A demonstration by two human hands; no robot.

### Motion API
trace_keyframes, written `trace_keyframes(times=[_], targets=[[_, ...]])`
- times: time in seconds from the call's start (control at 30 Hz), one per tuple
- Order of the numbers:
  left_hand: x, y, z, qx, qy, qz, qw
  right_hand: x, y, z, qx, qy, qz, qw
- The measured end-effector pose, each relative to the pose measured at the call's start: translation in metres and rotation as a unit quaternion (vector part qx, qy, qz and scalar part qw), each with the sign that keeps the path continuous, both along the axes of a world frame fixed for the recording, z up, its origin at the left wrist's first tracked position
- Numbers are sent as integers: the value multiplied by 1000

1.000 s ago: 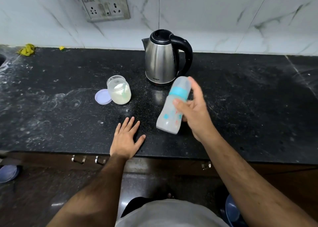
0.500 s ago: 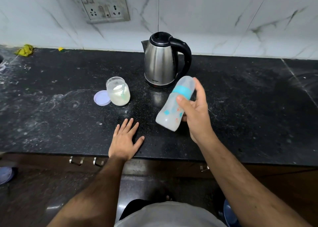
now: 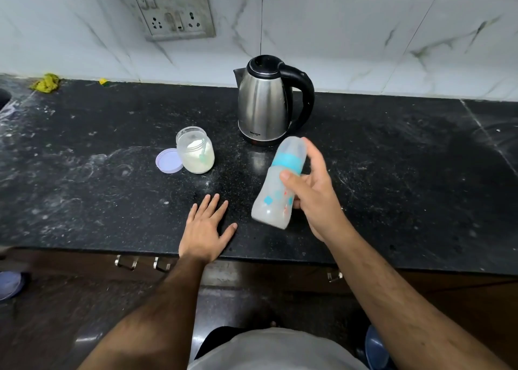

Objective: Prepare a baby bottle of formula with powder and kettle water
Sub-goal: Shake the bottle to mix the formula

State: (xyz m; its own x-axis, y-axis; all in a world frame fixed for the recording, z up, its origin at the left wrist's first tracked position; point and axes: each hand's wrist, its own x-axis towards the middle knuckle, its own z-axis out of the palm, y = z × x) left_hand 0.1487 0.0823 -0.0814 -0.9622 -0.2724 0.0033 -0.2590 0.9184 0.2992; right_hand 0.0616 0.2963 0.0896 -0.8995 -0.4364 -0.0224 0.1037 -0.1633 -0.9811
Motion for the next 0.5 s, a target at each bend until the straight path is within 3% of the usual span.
trace_keyframes(times=[0.07,0.2,0.37,0.5], targets=[[0,0,0,-1,-1,0,1000,2,1,1,3,8,11,1000],[-1,0,-2,-1,0,1,1000,-5,0,1,-33,-19,-101,994],[0,-1,-1,-6,-4,1,1000,1,3,1,14,5,22,1000],[-1,0,-1,-7,-5,0,1000,-7,4,2,-40,-9,-69,997]])
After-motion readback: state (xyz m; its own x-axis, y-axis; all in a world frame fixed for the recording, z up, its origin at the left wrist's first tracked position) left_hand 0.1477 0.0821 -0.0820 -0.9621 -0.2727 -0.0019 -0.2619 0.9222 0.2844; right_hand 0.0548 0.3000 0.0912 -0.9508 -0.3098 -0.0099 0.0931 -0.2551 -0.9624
